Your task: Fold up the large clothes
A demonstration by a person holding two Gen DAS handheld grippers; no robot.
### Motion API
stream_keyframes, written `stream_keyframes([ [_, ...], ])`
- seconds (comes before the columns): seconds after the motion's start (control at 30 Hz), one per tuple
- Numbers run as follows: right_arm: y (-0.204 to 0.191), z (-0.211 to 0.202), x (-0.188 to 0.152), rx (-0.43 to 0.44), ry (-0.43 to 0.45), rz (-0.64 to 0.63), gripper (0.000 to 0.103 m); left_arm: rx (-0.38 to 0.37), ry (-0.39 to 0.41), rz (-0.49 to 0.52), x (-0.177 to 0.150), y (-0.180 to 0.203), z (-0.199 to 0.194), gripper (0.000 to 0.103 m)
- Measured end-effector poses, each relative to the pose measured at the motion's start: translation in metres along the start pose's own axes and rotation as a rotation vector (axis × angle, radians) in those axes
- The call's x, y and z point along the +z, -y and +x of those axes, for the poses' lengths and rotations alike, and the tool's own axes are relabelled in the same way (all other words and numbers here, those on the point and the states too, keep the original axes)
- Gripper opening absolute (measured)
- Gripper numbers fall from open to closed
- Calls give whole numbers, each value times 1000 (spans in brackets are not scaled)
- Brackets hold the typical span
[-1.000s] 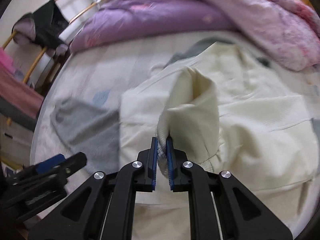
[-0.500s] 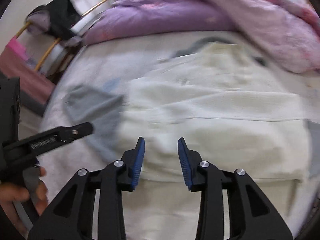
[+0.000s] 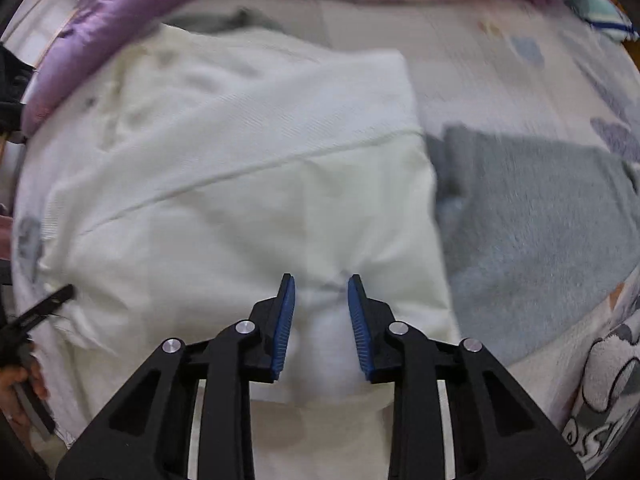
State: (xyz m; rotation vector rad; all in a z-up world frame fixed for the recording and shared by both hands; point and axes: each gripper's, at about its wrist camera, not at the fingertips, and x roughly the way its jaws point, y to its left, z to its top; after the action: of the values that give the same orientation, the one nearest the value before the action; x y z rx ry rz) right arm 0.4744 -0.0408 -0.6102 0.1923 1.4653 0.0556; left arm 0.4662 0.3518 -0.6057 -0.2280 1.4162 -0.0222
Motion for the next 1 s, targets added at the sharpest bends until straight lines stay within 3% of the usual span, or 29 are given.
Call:
stream_keyframes([
  [0.13, 11, 7, 0, 44, -20, 18, 15, 15, 5, -17, 5, 0, 6, 50],
  [0.2, 10, 6, 3, 41, -38, 20, 15, 7, 2, -30, 7, 3, 4, 59],
  [0.27, 8, -3, 9, 62, -72, 28, 26, -37, -20, -19, 11, 7, -3, 70],
  [0.37, 12, -31, 25, 120, -20, 54, 44, -113, 1, -13, 23, 6, -27, 73],
  [0.43, 14, -45, 41, 120, 13, 47, 48, -158, 64, -41, 41, -4, -51, 77],
  [0.53, 27, -49, 74, 97, 46, 58, 49, -165, 114, -93, 71, -27, -65, 82],
  [0.67, 53, -34, 123, 84, 44, 151, 53, -79, 77, -138, 130, -56, -44, 82],
  [0.7, 58, -29, 130, 89, 40, 175, 53, -32, 71, -133, 140, -65, -37, 82],
  [0.8, 76, -17, 154, 93, 15, 249, 53, 15, 23, -134, 159, -80, -14, 82],
  [1.0, 85, 16, 175, 98, -70, 297, 55, 9, -104, -124, 177, -90, 31, 81],
])
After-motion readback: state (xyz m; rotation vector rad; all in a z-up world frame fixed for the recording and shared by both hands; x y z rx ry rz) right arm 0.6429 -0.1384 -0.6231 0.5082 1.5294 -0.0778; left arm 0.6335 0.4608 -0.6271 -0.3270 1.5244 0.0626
